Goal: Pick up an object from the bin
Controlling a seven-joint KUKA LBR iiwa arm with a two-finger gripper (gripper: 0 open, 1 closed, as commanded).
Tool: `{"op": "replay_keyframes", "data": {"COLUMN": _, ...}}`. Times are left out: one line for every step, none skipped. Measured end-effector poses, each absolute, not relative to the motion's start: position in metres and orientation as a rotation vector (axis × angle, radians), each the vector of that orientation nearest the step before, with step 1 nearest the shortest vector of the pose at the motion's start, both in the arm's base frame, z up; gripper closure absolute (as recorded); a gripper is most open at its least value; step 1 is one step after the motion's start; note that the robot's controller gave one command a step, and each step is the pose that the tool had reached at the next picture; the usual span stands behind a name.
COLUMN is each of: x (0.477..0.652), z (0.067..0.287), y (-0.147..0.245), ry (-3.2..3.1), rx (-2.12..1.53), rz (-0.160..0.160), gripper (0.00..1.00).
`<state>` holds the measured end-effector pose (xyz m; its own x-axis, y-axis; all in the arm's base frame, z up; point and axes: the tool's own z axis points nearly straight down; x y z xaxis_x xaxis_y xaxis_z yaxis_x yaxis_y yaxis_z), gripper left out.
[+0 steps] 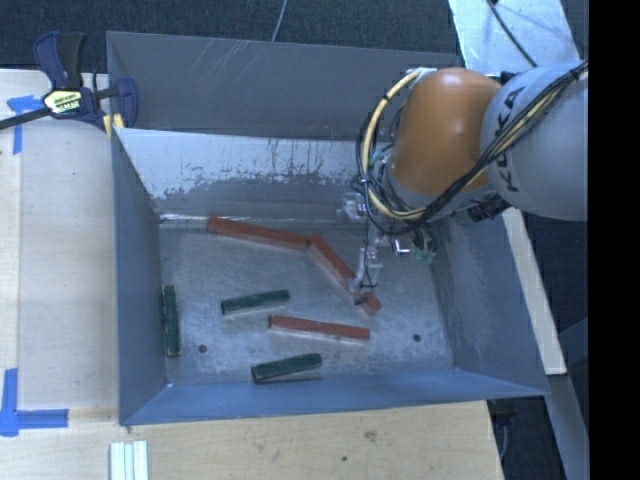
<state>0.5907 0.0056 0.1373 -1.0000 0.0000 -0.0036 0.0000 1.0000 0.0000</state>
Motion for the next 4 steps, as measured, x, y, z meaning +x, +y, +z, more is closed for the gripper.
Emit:
{"op": "replay_keyframes", "data": {"x": 0.591, "z": 0.137, "y": 0.006, "ry": 3.138, "rx": 0.000, "rz": 0.000, "gripper": 0.00}}
{"op": "replay_keyframes", "data": {"x": 0.545, "z": 0.072, "y": -0.032, "ry": 3.128, "rx": 0.257, "rz": -0.001, "gripper": 1.00}}
{"op": "replay_keyframes", "data": {"x": 0.545, "z": 0.072, "y": -0.032, "ry": 3.128, "rx": 0.257, "rz": -0.001, "gripper": 1.00}}
{"op": "replay_keyframes", "data": {"x": 0.541, "z": 0.125, "y": -0.026, "ry": 3.135, "rx": 0.264, "rz": 0.000, "gripper": 1.00}}
